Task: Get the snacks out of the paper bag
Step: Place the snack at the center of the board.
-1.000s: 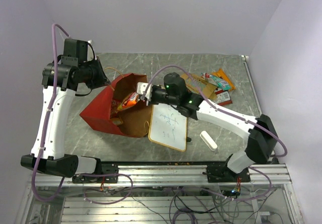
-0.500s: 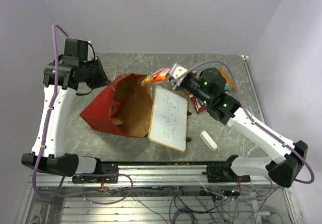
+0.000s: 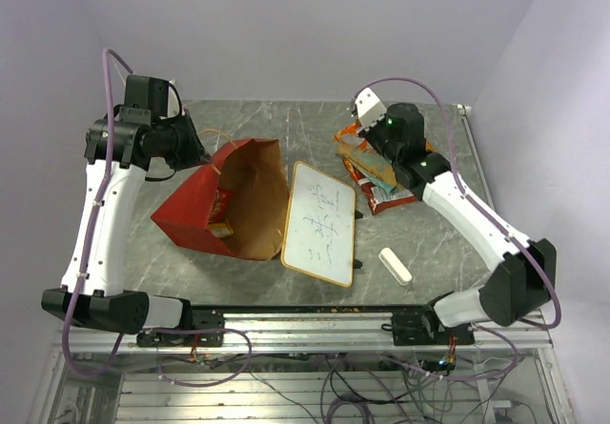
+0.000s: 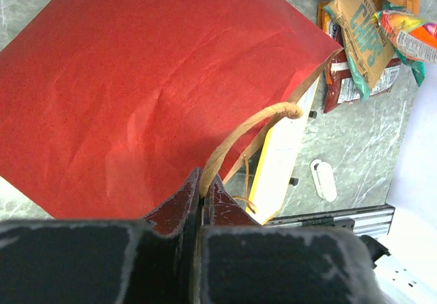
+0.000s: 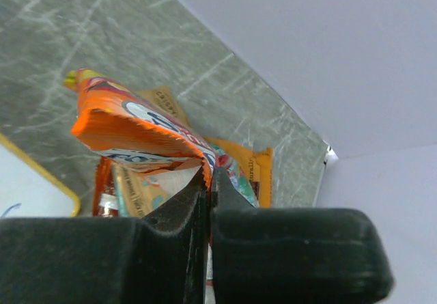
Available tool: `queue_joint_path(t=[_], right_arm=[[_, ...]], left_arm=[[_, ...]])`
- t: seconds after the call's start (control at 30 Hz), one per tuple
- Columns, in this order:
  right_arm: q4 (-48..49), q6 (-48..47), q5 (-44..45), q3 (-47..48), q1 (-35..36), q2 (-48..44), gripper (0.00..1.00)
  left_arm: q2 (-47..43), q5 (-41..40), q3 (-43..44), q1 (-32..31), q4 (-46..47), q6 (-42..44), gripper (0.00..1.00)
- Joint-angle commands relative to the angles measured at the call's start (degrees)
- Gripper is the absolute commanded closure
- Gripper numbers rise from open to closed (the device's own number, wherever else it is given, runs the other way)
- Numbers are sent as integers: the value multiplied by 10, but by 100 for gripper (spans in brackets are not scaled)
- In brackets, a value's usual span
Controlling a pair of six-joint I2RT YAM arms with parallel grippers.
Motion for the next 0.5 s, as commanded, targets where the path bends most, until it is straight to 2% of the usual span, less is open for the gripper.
queue_joint_path(t=[0.0,0.17,0.3,0.47], right_arm=[[49,-17,-31,45,-48,45,100],[81,-12,-62,54,-84,90,100],[109,-14,-98,44,-103,109,100],[164,-39,-160,-2,-121,110,100]], left_arm=[[-1,6,10,3,8,6,93],[2,33,-5,3,23,-5,93],[7,15,5,3,17,-1,93],[11,26,2,3,28,-8,93]])
